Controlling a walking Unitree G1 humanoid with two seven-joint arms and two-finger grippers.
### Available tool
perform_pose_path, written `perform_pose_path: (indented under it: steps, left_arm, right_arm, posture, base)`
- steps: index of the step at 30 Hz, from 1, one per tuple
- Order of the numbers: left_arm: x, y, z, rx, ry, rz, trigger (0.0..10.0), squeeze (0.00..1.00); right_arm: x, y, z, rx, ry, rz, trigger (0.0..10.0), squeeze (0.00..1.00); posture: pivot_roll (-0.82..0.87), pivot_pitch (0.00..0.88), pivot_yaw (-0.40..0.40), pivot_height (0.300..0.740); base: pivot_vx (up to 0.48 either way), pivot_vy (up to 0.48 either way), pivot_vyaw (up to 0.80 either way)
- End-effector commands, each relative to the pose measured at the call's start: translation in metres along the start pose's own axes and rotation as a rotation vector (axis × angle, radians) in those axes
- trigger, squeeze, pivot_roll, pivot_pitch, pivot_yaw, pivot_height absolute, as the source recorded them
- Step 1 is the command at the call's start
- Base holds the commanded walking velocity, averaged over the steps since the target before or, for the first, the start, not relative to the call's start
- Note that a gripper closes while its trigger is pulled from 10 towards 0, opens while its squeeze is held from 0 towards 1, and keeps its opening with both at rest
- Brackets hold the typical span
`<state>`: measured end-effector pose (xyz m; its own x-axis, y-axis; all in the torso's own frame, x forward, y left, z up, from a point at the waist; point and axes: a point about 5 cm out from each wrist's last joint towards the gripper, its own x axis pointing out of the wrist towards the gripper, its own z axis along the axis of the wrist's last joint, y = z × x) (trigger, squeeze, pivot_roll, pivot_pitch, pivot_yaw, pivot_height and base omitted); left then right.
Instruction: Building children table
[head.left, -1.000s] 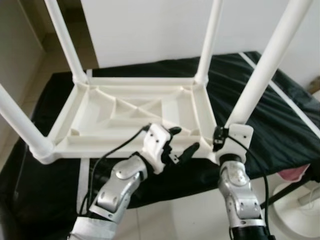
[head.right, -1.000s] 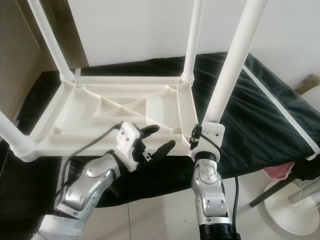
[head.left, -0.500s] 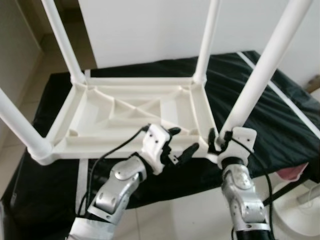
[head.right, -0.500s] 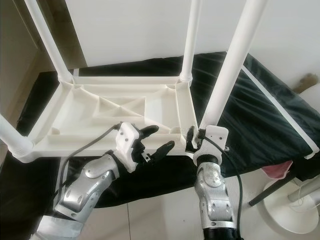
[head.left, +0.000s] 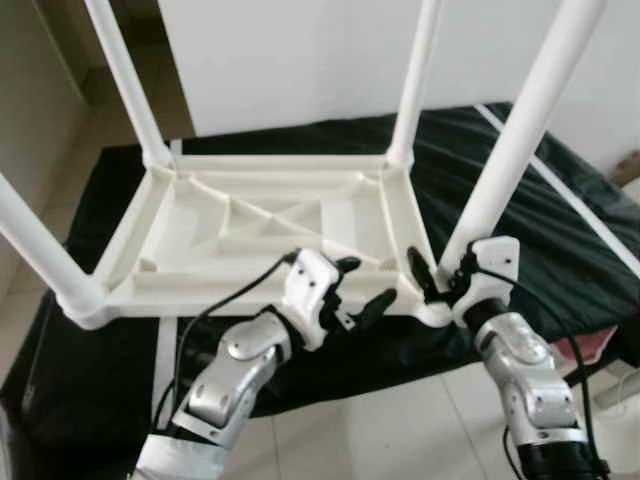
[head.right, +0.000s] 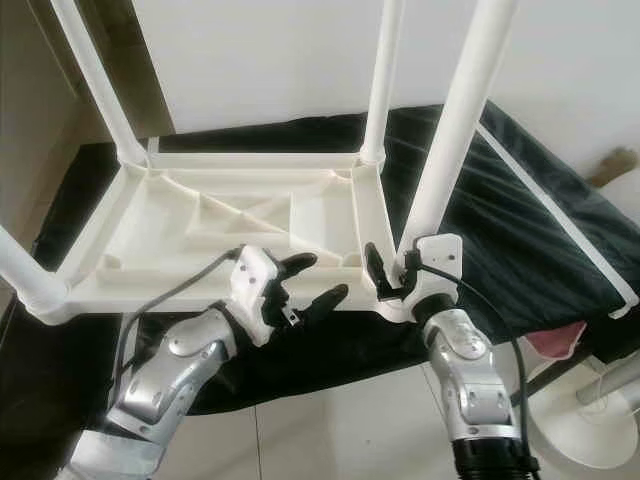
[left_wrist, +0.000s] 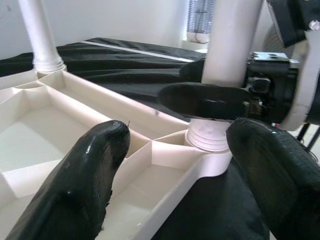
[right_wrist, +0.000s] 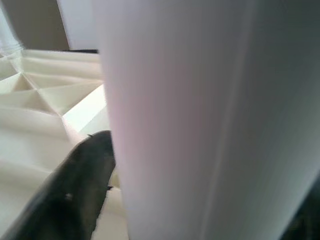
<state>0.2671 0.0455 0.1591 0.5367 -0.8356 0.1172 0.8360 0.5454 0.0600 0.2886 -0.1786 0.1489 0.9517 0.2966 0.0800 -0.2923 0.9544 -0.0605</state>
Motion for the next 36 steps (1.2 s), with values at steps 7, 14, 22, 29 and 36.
perform_pose_path:
  steps: [7,14,22,29,36]
  left_arm:
    - [0.000,-0.005,0.003,0.000,-0.001,-0.083,10.0,0.00]
    - [0.000,-0.004,0.003,-0.003,0.000,-0.079,10.0,0.00]
    - [0.000,-0.006,0.003,-0.012,-0.001,-0.078,10.0,0.00]
    - [0.000,-0.006,0.003,-0.014,-0.001,-0.075,10.0,0.00]
    - [0.001,-0.007,0.002,-0.020,-0.003,-0.077,10.0,0.00]
  right_arm:
    - [-0.002,-0.001,-0.010,-0.023,0.060,0.154,0.0,0.00]
    - [-0.006,-0.006,-0.015,-0.032,0.096,0.201,0.0,0.00]
    - [-0.004,-0.014,-0.019,-0.034,0.130,0.082,10.0,0.00]
    - [-0.009,-0.023,-0.018,-0.034,0.121,-0.031,10.0,0.00]
    - [-0.012,-0.027,-0.017,-0.007,0.106,-0.199,10.0,0.00]
  posture:
    - [-0.03,0.037,-0.022,0.740]
    - [-0.03,0.042,-0.021,0.740]
    - [-0.04,0.046,-0.025,0.740]
    - [-0.04,0.047,-0.027,0.740]
    - [-0.04,0.046,-0.027,0.740]
  base:
    - [0.000,0.000,0.00]
    - [0.000,0.000,0.00]
    - [0.000,0.000,0.00]
    - [0.000,0.000,0.00]
    - [0.000,0.000,0.00]
